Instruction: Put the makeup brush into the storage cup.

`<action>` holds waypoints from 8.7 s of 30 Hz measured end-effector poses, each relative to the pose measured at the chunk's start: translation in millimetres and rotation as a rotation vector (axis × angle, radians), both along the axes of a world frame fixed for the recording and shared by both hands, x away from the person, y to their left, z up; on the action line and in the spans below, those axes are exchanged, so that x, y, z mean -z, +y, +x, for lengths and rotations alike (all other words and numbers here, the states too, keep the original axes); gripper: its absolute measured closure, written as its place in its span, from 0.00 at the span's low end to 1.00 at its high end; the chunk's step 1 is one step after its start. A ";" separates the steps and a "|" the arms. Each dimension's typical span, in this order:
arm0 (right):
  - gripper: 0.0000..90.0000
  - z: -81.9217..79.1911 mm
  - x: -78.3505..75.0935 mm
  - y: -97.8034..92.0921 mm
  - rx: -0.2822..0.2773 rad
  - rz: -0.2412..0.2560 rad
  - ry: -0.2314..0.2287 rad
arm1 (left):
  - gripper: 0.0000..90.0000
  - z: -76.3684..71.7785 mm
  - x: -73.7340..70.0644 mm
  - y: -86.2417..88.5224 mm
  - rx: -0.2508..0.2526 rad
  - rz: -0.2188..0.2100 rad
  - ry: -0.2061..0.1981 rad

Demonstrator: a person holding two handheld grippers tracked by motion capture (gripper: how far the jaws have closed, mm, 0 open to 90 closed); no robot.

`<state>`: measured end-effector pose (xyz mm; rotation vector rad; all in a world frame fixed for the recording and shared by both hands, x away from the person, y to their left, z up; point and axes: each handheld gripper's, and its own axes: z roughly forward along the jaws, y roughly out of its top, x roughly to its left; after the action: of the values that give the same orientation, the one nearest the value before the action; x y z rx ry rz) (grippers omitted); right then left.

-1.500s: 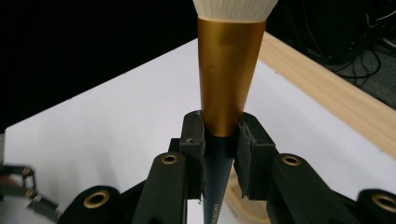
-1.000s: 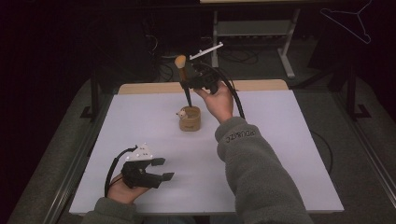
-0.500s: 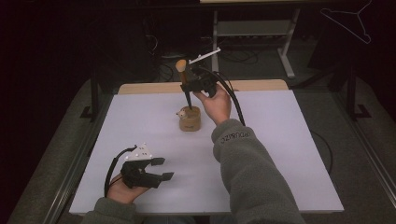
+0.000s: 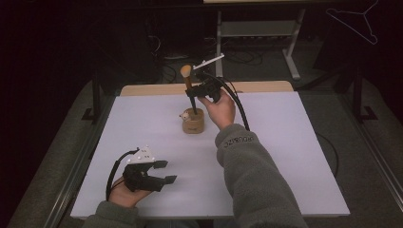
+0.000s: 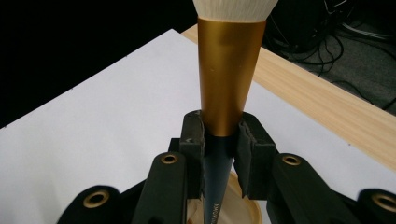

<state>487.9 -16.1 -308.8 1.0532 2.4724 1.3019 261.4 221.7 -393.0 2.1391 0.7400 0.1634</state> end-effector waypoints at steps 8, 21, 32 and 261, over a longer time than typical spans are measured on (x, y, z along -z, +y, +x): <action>0.81 -0.3 7.2 -0.4 0.015 0.006 0.009 | 0.39 0.0 -0.2 0.2 -0.001 -0.003 0.000; 0.81 -1.6 15.3 0.6 0.020 0.000 0.021 | 0.38 -0.2 0.1 0.3 -0.005 -0.013 0.004; 0.81 -2.3 20.4 2.4 0.020 -0.001 0.014 | 0.38 0.5 -0.2 1.1 -0.001 -0.009 -0.004; 0.15 -182.7 96.0 -197.1 0.053 0.026 0.012 | 0.21 10.8 4.7 24.5 -0.153 0.036 -0.006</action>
<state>305.2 -213.2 -404.9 1.1280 2.4251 1.3189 272.1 246.2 -397.6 2.1151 0.9032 0.2661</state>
